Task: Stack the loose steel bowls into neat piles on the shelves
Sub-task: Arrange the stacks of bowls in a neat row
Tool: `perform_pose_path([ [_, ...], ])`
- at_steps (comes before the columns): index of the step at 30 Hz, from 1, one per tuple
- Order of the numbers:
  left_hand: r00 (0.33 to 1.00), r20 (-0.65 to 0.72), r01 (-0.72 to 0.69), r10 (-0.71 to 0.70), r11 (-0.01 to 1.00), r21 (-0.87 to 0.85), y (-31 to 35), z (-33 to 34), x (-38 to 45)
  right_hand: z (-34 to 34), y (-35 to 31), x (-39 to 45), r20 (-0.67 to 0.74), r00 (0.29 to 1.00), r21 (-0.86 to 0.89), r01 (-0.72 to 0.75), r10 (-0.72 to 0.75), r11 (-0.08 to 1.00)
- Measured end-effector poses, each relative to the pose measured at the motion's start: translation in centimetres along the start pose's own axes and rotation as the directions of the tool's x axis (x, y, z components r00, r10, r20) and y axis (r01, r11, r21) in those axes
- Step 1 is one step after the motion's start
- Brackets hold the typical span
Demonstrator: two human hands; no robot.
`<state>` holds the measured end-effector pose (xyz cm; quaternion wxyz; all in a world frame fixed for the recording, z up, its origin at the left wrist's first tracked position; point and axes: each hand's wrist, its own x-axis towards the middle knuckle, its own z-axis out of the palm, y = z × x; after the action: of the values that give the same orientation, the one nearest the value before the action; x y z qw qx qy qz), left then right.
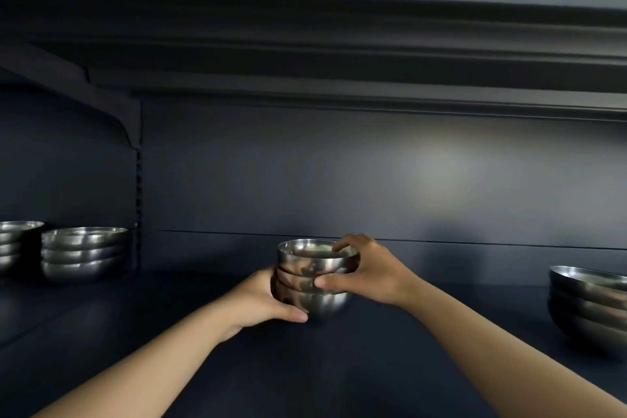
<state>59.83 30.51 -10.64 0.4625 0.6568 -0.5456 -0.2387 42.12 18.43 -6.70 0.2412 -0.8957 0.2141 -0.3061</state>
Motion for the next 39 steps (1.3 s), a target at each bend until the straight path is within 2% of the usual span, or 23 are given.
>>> perform_pose_path([
  [9,0.99,-0.11,0.098,-0.092,0.994,0.051,-6.0,-15.6,-3.8,13.7,-9.6,7.2,-0.059,0.996,0.203,0.081,-0.07,0.976],
  [15,0.985,-0.12,0.132,-0.121,0.988,0.086,-9.7,-22.3,-2.7,20.1,-12.4,11.6,-0.08,0.994,0.22,0.09,-0.074,0.971],
  [27,0.99,-0.099,0.108,-0.104,0.994,0.036,-14.9,-23.7,-0.8,24.3,-11.4,13.7,-0.092,0.996,0.247,0.023,0.0,0.969],
  [39,0.975,-0.207,0.116,-0.082,0.981,0.158,-14.9,-23.0,-0.8,25.0,-11.2,13.6,-0.171,0.985,0.144,0.022,0.003,0.989],
])
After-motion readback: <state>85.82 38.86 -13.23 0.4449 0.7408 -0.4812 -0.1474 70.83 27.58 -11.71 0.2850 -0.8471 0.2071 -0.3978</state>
